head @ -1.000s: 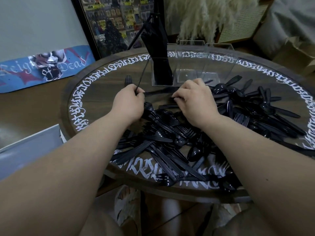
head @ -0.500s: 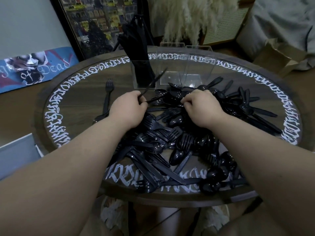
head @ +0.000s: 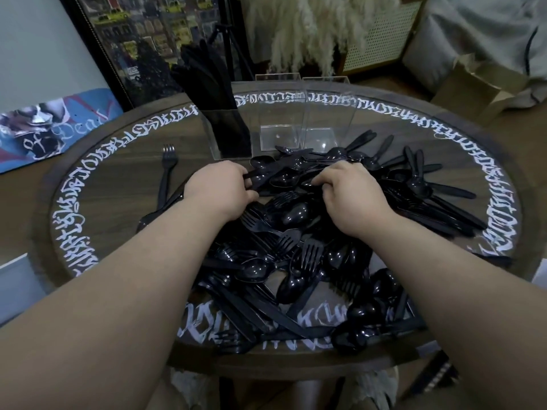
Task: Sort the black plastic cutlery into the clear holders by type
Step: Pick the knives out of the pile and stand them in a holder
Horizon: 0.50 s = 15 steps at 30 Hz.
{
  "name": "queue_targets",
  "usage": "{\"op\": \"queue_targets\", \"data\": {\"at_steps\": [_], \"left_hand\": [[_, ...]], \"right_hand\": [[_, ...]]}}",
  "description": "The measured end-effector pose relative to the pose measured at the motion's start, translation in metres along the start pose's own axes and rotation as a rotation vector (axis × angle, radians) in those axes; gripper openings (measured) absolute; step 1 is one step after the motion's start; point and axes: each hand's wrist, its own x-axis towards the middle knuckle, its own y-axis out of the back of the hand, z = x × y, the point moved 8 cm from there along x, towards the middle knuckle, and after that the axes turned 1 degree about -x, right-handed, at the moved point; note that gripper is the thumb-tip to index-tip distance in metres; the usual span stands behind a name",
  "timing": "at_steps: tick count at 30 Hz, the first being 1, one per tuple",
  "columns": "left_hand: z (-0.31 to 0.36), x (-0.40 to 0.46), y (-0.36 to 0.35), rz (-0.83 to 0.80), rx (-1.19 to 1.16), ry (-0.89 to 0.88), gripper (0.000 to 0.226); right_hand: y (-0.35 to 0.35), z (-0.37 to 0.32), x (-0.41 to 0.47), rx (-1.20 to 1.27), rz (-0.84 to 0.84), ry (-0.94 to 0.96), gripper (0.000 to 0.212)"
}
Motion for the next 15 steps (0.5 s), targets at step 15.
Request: {"op": "queue_targets", "data": {"at_steps": [15], "left_hand": [[-0.015, -0.011, 0.031, 0.114, -0.114, 0.020, 0.010]], "right_hand": [[0.017, -0.008, 0.006, 0.070, 0.064, -0.005, 0.032]]}}
